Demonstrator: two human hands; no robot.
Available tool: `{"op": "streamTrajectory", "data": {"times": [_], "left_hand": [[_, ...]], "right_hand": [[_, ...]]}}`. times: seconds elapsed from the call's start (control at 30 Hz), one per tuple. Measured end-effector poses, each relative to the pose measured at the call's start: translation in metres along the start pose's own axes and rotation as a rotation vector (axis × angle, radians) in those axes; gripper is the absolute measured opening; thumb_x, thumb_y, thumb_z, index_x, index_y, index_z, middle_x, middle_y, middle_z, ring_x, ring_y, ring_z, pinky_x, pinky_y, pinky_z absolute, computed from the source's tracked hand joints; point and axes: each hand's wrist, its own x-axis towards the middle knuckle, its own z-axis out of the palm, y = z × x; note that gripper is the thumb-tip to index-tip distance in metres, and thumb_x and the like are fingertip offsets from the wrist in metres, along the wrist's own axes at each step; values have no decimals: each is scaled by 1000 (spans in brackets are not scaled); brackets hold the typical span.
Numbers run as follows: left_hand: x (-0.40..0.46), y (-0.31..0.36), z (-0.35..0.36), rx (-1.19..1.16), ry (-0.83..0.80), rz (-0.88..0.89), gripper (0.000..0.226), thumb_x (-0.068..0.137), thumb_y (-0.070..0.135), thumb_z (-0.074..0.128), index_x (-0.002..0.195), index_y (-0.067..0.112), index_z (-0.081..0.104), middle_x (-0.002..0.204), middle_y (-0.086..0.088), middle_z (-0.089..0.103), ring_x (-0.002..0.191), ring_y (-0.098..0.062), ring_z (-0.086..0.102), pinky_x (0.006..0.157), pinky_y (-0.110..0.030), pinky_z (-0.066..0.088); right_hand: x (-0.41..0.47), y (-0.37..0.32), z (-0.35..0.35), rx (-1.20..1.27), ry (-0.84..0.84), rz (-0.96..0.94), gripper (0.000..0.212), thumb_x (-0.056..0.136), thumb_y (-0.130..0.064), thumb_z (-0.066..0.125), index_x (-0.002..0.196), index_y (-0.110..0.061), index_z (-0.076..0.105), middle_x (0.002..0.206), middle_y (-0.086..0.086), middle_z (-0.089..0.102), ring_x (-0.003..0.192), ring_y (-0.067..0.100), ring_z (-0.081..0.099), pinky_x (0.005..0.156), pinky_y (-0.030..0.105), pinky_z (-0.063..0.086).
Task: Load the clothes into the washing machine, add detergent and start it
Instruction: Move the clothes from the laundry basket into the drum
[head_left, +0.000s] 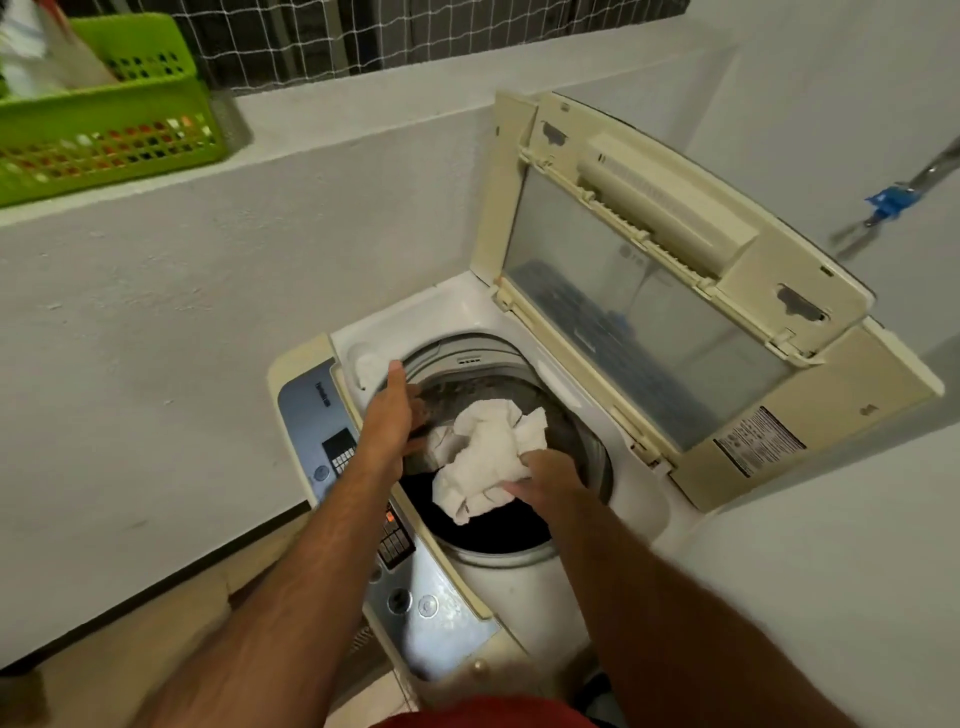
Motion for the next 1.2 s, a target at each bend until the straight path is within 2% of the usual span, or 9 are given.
{"op": "streamTrajectory", "data": {"times": [0.07, 0.27, 0.43, 0.5, 0.6, 0.8, 0.93, 1.07, 1.2], "left_hand": [[-2, 1, -2, -26, 14, 15, 55, 96, 62, 27, 111, 19, 58, 109, -2, 62, 101, -20, 58, 77, -36, 49], [-7, -4, 1, 16, 0, 53, 56, 95, 63, 29, 112, 19, 60, 108, 0, 62, 103, -22, 58, 93, -44, 47], [-18, -13, 20, 69, -68, 102, 60, 94, 65, 31, 121, 19, 58, 120, -4, 62, 104, -19, 59, 83, -39, 51], [-24, -17, 34, 105, -98, 121, 55, 94, 64, 31, 114, 21, 60, 115, -1, 64, 99, -17, 60, 73, -34, 49], [-37, -24, 61, 191, -168, 153, 50, 94, 63, 33, 106, 24, 61, 112, 0, 64, 100, -18, 61, 79, -37, 52], [-80, -43, 126, 343, -361, 272, 40, 96, 55, 38, 86, 25, 62, 99, -1, 67, 99, -22, 63, 92, -45, 51], [-114, -70, 171, 417, -512, 338, 44, 97, 52, 40, 104, 18, 66, 107, -4, 68, 102, -19, 63, 93, -43, 50], [-150, -101, 216, 533, -684, 372, 37, 98, 50, 38, 103, 22, 61, 107, 1, 65, 102, -17, 61, 92, -42, 51], [-192, -145, 254, 656, -821, 330, 46, 96, 54, 39, 117, 19, 60, 111, 4, 64, 105, -14, 60, 91, -38, 51]], "right_hand": [[6, -16, 10, -96, 32, -26, 54, 96, -44, 56, 131, -3, 56, 135, 19, 56, 127, 34, 50, 107, 36, 35], [9, -73, -6, 747, -166, 163, 40, 103, -10, 44, 142, -3, 43, 124, 14, 48, 125, 35, 47, 97, 45, 46], [0, -64, -28, 646, -169, 88, 40, 103, -18, 47, 140, -4, 46, 151, 18, 40, 134, 38, 44, 101, 47, 46], [-12, -55, -35, 604, -163, 40, 29, 100, -21, 53, 127, -10, 56, 144, 20, 47, 128, 37, 51, 94, 45, 50], [-31, -36, -52, 556, -141, -35, 10, 96, -24, 60, 103, -17, 61, 131, 21, 58, 117, 34, 61, 80, 39, 56], [-79, 14, -111, 642, -75, -149, 25, 96, -28, 60, 115, -11, 60, 112, 15, 68, 98, 30, 71, 76, 39, 59], [-117, 65, -155, 706, 25, -142, 25, 97, -29, 57, 114, -11, 61, 105, 11, 72, 93, 26, 73, 75, 37, 59], [-151, 129, -191, 831, 111, -115, 12, 96, -24, 56, 93, -12, 60, 88, 12, 65, 69, 20, 66, 63, 30, 52], [-183, 210, -217, 839, 290, -6, 24, 97, -28, 58, 111, -9, 61, 105, 15, 69, 88, 27, 71, 70, 35, 58]]}}
